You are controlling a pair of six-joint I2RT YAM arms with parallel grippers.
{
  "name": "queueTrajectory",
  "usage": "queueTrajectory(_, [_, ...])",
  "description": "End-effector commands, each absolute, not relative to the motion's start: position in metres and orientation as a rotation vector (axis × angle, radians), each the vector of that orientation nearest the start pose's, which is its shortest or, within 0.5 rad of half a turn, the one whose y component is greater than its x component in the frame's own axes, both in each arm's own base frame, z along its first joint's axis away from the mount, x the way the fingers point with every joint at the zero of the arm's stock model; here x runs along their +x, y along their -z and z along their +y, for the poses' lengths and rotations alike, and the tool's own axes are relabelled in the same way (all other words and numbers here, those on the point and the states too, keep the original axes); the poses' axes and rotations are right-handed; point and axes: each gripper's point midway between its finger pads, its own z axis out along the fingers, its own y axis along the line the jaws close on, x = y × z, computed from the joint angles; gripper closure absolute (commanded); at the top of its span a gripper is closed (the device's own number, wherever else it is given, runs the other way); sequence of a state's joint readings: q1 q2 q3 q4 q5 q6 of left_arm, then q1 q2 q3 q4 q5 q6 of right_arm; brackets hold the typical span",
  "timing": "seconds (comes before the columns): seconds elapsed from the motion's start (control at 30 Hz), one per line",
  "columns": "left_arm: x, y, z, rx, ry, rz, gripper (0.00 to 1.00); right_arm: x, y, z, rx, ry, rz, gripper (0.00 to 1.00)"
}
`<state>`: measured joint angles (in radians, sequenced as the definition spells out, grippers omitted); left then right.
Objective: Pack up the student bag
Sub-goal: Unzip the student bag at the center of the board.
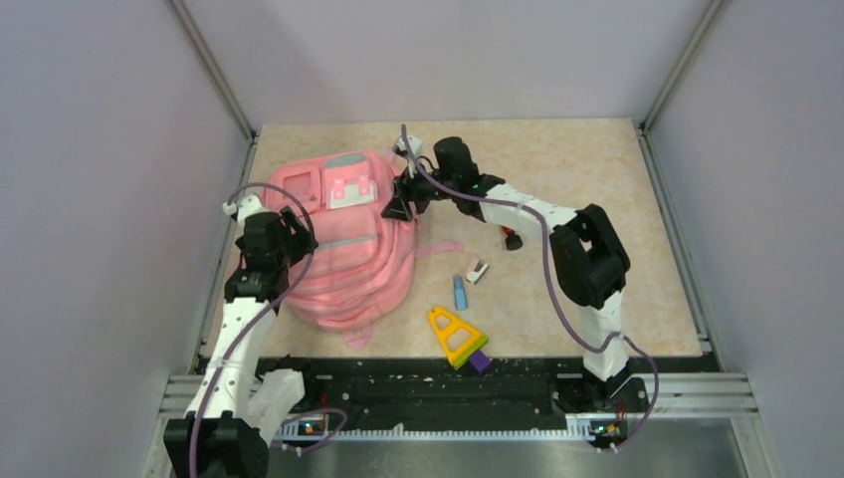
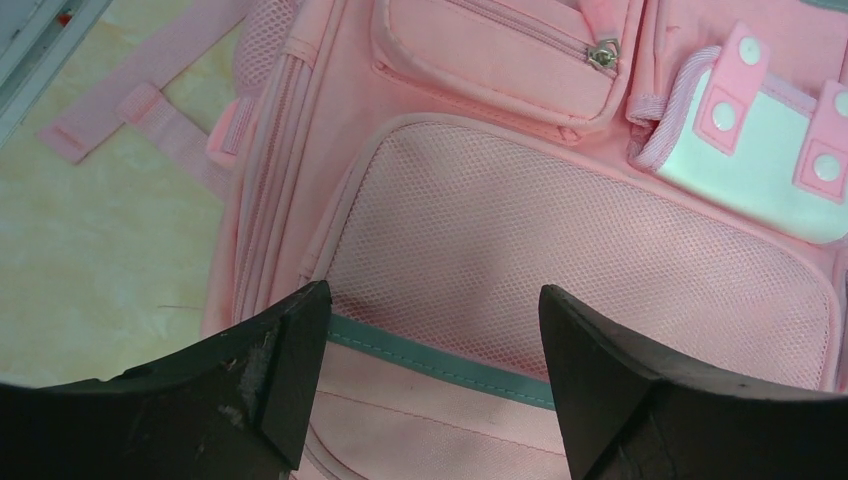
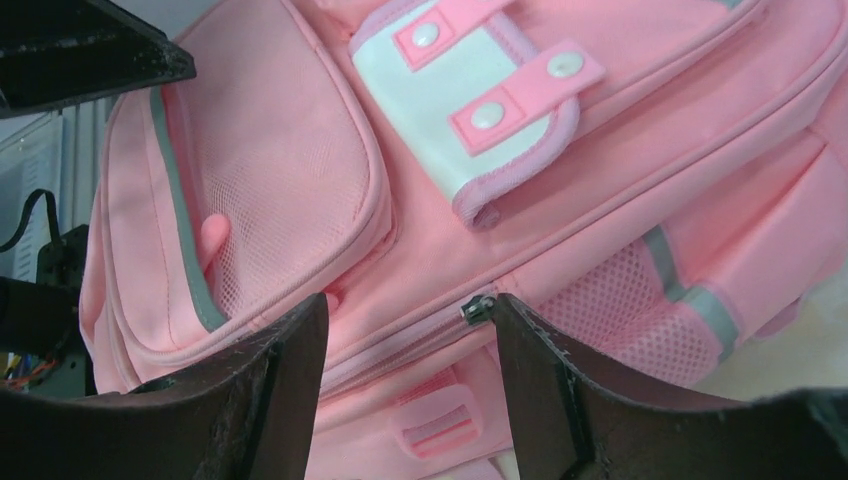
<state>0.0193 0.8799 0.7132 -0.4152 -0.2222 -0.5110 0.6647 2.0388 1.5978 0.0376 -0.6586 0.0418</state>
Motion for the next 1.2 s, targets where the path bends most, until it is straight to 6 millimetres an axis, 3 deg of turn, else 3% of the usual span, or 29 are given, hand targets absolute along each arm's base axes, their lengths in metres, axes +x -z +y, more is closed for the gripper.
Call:
queueTrajectory(0.0, [0.297,-0.166,0.024,-0.694,0.079,1.988,0.2,0.368,-0.192,0.446,-0.987,-1.128,1.699,0.4])
queueTrajectory(0.1, [0.296,-0.164,0.024,-0.691,0.075,1.994,0.26,0.345,-0.203,0.445,-1.055,-1.206,1.556,0.38])
queueTrajectory(0.3, [0.292,-0.154,0.033,-0.713,0.014,2.019,0.3,0.322,-0.209,0.442,-1.292,-1.217,1.408,0.36])
queueTrajectory(0.43, [0.291,-0.151,0.033,-0.73,0.017,2.021,0.32,0.319,-0.21,0.44,-1.39,-1.167,1.332,0.36])
queueTrajectory(0.73, [0.278,-0.16,0.048,-0.777,-0.054,1.941,0.26,0.323,-0.217,0.435,-1.446,-1.086,1.246,0.34])
queueTrajectory(1.03, [0.264,-0.157,0.06,-0.842,-0.103,1.877,0.2,0.307,-0.249,0.436,-1.463,-1.164,1.117,0.32])
queueTrajectory(1.17, [0.269,-0.148,0.054,-0.845,-0.058,1.903,0.2,0.307,-0.247,0.439,-1.466,-1.191,1.115,0.28])
